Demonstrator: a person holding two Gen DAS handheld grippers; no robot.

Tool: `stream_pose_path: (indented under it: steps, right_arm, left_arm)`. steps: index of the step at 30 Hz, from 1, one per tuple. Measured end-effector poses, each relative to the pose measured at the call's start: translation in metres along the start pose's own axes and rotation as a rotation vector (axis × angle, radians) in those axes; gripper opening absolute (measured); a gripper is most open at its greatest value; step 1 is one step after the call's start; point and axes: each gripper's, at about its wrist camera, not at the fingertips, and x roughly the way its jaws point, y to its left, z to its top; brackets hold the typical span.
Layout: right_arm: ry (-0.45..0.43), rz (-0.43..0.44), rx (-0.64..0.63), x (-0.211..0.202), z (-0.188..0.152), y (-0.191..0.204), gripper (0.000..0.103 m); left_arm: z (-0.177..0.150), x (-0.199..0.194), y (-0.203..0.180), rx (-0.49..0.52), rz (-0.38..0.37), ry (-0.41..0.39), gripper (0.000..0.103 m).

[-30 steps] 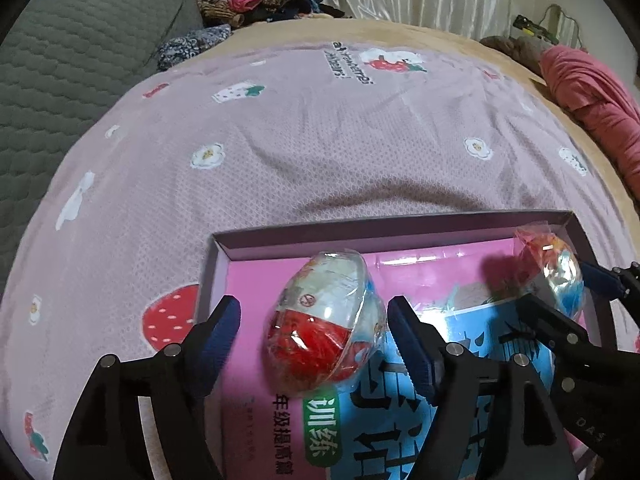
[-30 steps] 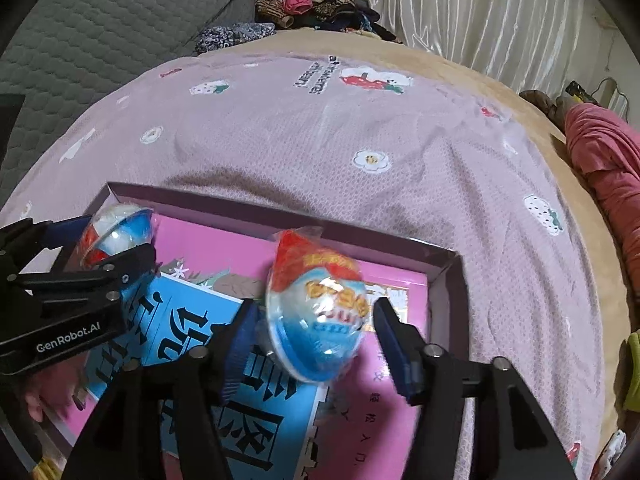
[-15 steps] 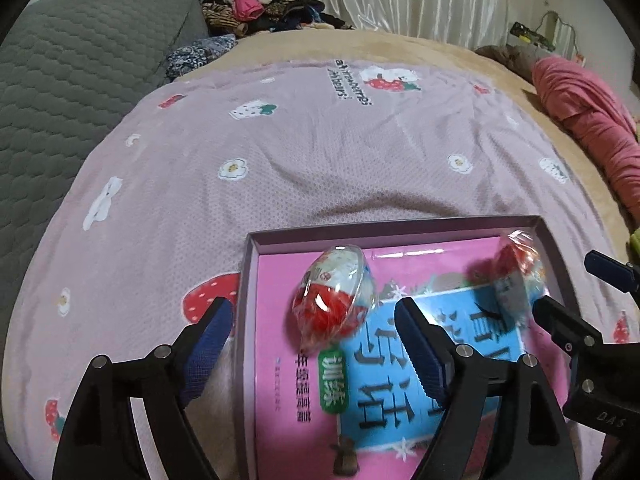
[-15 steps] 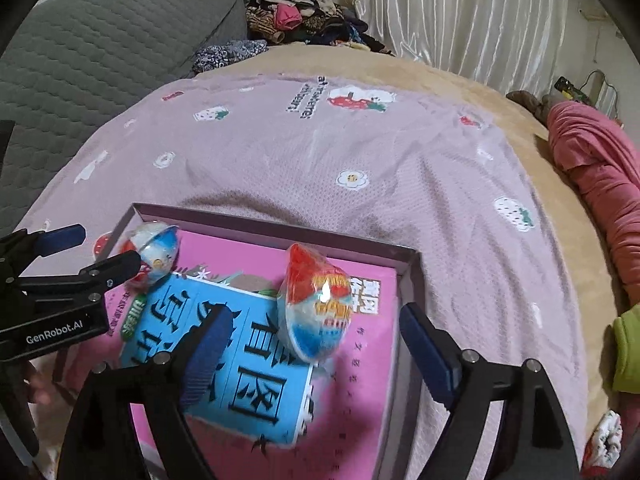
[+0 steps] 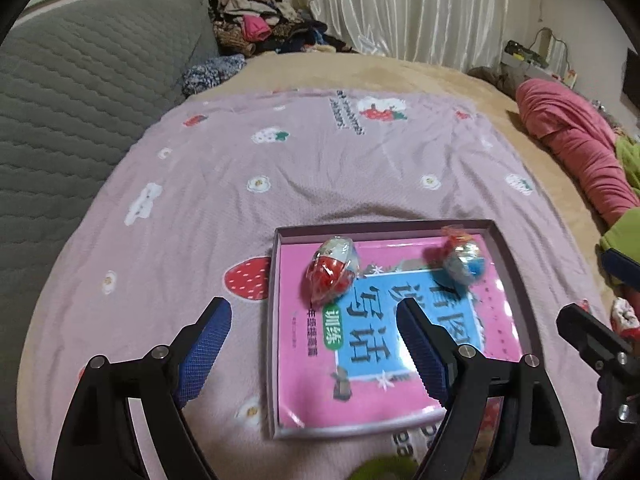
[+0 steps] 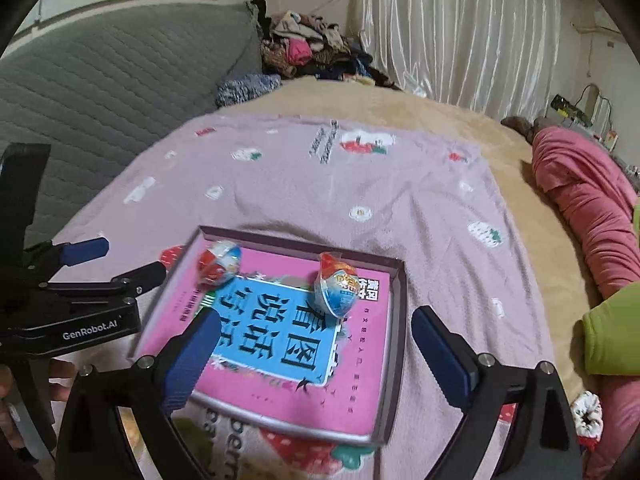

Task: Organize objects
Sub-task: 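Withdraw both open grippers from the tray back toward the snacks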

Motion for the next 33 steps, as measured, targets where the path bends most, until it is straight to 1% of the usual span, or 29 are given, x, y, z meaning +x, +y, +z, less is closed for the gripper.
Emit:
stream_pose_path:
  steps: [7, 9, 16, 26, 33]
  right_arm:
    - [-0.055, 0.004, -0.026, -0.059, -0.014, 0.017, 0.099]
    - [-0.064, 0.006, -0.023, -0.073, -0.021, 0.02, 0.099]
    - [-0.074, 0.008, -0.034, -0.111, -0.048, 0.027, 0.099]
    - [-0.094, 0.012, -0.045, -0.152, -0.078, 0.036, 0.1]
    - [-0.101, -0.004, -0.065, -0.171, -0.099, 0.044, 0.1]
  left_arm:
    - [-0.021, -0.051, 0.006, 0.01, -0.002, -0.024, 0.086]
    - [-0.029, -0.066, 0.008, 0.014, 0.003, -0.03, 0.086]
    - [-0.06, -0.104, 0.008, 0.026, -0.019, -0.042, 0.086]
    - [-0.097, -0.148, 0.008, 0.043, -0.006, -0.067, 0.086]
    - [-0.127, -0.159, 0.013, 0.048, -0.004, -0.039, 0.086]
